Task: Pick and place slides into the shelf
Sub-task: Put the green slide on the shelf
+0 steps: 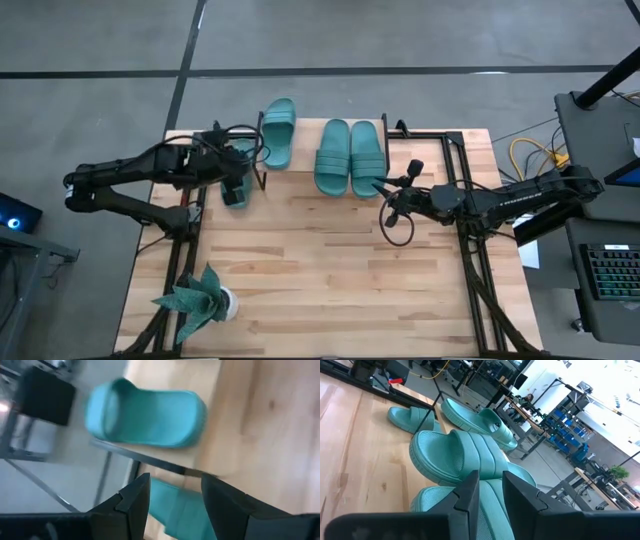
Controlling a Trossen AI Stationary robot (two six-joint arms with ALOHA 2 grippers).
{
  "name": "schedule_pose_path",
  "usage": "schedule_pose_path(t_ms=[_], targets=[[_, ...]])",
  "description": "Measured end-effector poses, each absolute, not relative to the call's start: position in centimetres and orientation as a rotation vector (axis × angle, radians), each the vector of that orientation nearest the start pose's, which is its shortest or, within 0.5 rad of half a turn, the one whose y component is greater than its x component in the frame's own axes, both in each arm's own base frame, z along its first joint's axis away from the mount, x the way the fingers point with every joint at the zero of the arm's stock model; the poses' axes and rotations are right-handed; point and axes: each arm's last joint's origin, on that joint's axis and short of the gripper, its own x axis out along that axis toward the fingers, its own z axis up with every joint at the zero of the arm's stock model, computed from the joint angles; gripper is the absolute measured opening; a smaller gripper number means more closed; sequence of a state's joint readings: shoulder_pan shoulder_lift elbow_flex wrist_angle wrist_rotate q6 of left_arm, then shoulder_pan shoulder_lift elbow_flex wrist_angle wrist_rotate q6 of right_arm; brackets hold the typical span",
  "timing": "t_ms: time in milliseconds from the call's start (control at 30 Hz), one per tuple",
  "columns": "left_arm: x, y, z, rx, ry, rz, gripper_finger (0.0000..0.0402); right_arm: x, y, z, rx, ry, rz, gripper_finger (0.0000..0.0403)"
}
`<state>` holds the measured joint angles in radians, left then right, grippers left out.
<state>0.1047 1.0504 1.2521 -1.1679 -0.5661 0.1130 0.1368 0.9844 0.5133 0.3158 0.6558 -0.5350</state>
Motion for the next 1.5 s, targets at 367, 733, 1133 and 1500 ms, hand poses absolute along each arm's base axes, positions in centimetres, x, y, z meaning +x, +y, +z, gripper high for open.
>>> schedule_pose_path(t_ms=[367,733,1133,1500], targets=[[17.1,3.0,35.1,0.154,1.103,0.484,0.0162,20.9,1.1,25.1,-0.585,0.283,-0.467,0.0072],[19.0,2.9,32.3,0.025,1.362,0.454,0.0162,20.9,1.1,24.9,-0.639,0.306,-0.458,0.0076],[18.6,6.8,34.0,-0.033,1.506,0.556,0.0162,20.9,1.1,24.7,-0.664,0.316,-0.453,0.0076],[17.0,12.3,35.8,-0.252,1.295,0.511,0.0162,20.9,1.1,24.7,-0.670,0.323,-0.450,0.0080]])
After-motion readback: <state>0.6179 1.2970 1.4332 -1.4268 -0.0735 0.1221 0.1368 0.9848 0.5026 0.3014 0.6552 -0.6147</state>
